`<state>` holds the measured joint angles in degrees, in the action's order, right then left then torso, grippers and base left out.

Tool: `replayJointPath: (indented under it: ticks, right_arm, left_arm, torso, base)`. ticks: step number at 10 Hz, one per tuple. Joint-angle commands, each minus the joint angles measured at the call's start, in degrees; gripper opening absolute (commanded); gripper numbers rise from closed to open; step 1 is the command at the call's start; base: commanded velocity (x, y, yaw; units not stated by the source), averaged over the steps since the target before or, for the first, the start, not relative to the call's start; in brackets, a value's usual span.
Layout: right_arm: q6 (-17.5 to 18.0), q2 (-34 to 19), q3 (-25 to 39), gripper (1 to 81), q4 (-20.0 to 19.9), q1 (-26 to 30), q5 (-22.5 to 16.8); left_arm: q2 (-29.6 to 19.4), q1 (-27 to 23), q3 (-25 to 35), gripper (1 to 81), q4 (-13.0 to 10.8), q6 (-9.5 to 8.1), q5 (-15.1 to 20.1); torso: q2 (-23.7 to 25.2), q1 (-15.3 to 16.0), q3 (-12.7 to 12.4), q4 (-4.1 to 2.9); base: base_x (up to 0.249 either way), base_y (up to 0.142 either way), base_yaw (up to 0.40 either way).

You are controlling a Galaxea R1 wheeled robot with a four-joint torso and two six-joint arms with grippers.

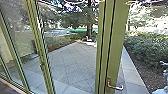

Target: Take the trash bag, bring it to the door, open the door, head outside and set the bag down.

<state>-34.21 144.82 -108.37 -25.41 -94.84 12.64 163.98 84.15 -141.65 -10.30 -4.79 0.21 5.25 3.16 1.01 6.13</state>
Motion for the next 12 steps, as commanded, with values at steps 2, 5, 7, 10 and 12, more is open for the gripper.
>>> replayJointPath:
  ticks: [2,5,7,10,12]
  right_arm:
    - [-0.2,-15.2,22.6,81.1,0.9,1.4,0.7]
    - [-0.4,-21.7,32.1,81.1,0.9,1.7,3.3]
    - [-0.4,-27.4,39.0,81.1,0.8,2.0,5.6]
    - [-0.4,-33.7,47.5,81.1,-1.8,1.6,9.9]
    - [-0.4,-37.7,52.3,81.1,-1.8,2.1,11.4]
  left_arm:
    - [0.2,-3.5,0.4,1.0,0.0,-0.13,2.6]
    - [0.3,-3.5,0.3,1.0,-0.1,-0.13,2.6]
    - [0.7,-3.5,0.3,1.0,-0.2,-0.13,2.6]
    - [0.8,-3.6,0.1,1.0,-0.2,-0.04,2.6]
    - [0.7,-3.6,0.1,1.0,0.1,-0.04,2.6]
  torso:
    - [0.0,0.0,0.0,0.0]
    - [0.0,0.0,0.0,0.0]
    - [0.0,0.0,0.0,0.0]
    - [0.0,0.0,0.0,0.0]
    - [0.0,0.0,0.0,0.0]
  base:
    - [0.0,0.0,0.0]
    - [0.0,0.0,0.0]
    - [0.0,0.0,0.0]
    - [0.0,0.0,0.0]
    - [0.0,0.0,0.0]
